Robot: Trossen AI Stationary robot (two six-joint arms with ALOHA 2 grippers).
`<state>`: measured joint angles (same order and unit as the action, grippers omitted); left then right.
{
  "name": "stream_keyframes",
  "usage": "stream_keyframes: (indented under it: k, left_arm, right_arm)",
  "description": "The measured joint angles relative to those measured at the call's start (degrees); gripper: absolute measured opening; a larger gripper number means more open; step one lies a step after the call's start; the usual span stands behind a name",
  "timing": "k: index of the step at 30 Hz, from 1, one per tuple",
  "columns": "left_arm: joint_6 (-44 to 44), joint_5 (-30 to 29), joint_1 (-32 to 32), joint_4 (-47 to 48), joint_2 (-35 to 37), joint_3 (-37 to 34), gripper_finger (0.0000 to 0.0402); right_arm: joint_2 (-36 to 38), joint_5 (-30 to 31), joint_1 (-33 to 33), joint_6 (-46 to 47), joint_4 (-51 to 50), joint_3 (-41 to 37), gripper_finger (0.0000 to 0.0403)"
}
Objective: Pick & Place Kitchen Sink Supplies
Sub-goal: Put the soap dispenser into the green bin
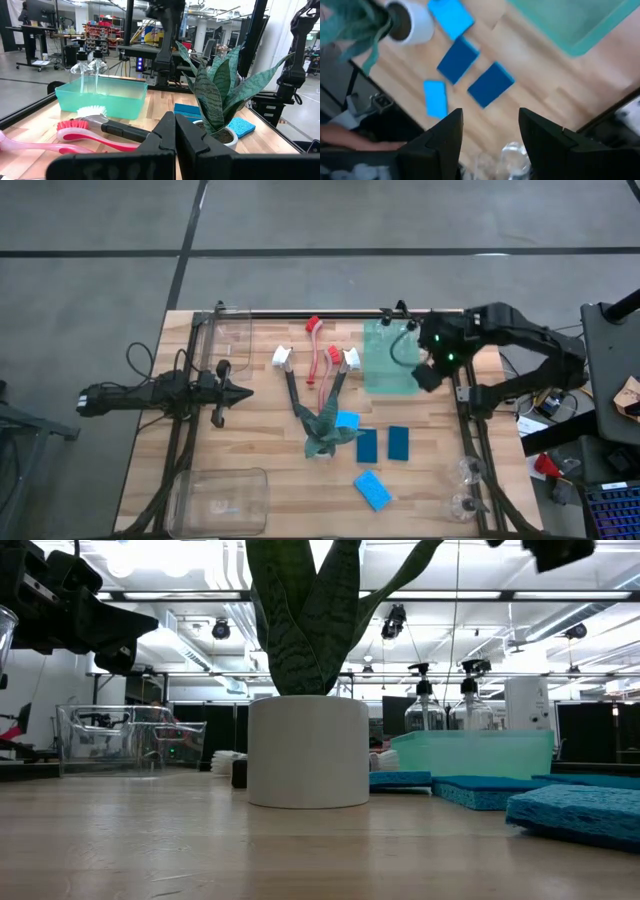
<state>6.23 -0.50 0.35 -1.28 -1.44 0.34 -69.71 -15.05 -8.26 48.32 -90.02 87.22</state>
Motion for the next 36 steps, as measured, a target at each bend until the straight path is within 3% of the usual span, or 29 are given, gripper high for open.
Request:
stream_keyframes:
  k: [11,24,30,36]
  left_arm:
    - [0.0,0.0,0.0,0.0,0.0,0.0,0.0000]
    - [0.0,0.0,0.0,0.0,-0.2,0.0,0.0000]
    - [0.0,0.0,0.0,0.0,-0.2,0.0,0.0000]
    - [0.0,0.0,0.0,0.0,-0.2,0.0,0.0000]
  right_arm:
    - [-0.7,0.2,25.7,28.9,0.0,0.0,0.0185]
    - [-5.0,1.6,49.2,62.3,0.0,-0.4,0.0185]
    - [-8.5,1.5,56.4,68.7,0.0,-0.4,0.0185]
    - [-10.5,1.3,59.2,71.6,0.0,-0.4,0.0185]
